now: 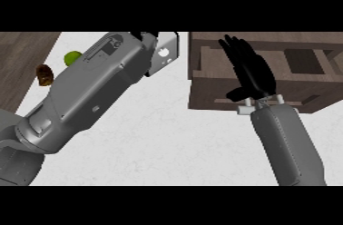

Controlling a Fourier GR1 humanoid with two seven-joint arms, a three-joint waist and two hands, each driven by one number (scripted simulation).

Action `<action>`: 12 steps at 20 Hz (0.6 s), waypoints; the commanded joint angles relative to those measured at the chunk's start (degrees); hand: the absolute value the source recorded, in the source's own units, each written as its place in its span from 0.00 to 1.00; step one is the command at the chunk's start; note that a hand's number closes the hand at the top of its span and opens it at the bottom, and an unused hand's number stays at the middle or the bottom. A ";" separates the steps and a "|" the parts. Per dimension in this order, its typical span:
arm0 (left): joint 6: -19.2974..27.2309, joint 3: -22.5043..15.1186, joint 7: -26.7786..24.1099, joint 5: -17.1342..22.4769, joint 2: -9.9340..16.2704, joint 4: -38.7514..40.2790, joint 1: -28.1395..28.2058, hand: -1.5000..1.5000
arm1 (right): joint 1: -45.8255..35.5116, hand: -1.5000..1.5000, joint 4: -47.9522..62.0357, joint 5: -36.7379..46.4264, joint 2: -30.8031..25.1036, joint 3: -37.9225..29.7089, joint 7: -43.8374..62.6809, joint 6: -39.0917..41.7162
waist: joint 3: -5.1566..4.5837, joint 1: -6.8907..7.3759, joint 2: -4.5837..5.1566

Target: Pick up the can, place it into the drawer and close the drawer

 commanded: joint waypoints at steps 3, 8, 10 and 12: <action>0.72 -0.75 3.59 -1.63 4.84 -8.10 4.46 0.00 | -6.22 0.00 17.50 4.98 0.12 -2.47 0.13 -11.32 | 0.03 1.42 0.07; 1.17 -0.25 3.85 -3.07 5.25 -11.71 7.40 0.00 | -10.20 0.00 26.33 6.51 1.62 -3.93 -0.12 -18.87 | 0.04 0.58 0.30; 0.20 -0.49 5.76 -3.40 8.45 -12.93 6.99 0.00 | -12.13 0.00 30.08 5.72 -0.40 -6.31 -1.75 -21.68 | 0.08 1.56 0.58; 0.66 0.99 6.67 -3.48 8.16 -12.42 6.03 0.00 | -15.21 0.00 31.90 5.98 0.44 -6.57 -1.35 -22.44 | 0.06 0.44 0.52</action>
